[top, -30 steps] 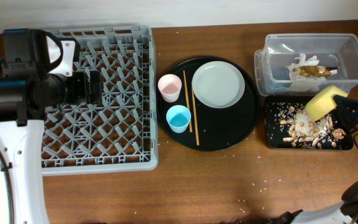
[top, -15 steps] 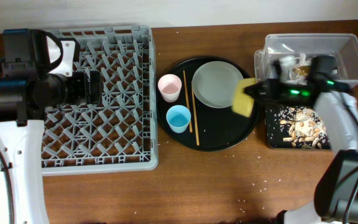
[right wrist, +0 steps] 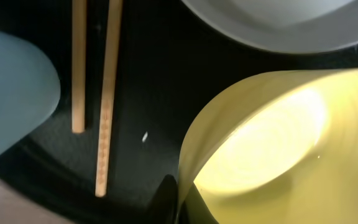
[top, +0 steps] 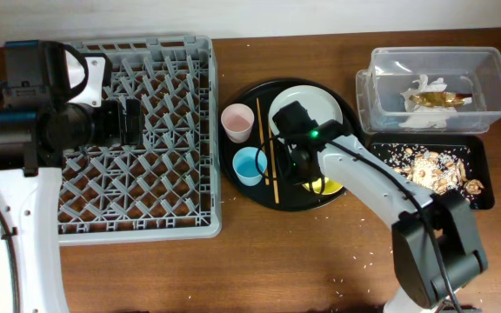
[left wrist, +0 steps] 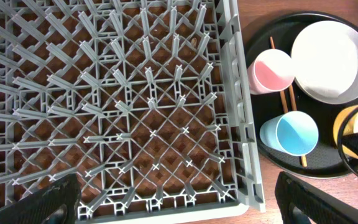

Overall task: Sort waste into correct bins and load items into the dishwasher rack
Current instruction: 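Set the yellow bowl back on the black round tray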

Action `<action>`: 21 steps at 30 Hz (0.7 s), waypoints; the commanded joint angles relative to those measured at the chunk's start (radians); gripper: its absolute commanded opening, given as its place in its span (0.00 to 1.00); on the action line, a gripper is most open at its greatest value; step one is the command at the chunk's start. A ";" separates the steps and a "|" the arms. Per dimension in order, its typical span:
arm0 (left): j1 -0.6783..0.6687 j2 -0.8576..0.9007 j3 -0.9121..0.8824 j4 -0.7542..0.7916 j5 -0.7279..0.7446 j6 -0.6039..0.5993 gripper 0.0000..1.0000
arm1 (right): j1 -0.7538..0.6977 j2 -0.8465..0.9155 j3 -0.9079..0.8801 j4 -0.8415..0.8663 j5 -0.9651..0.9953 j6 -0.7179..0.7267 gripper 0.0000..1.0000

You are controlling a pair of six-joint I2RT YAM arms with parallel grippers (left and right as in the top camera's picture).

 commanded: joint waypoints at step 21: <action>-0.003 0.002 0.012 0.033 -0.004 0.007 0.99 | -0.042 0.043 0.328 -0.148 -0.321 0.069 0.49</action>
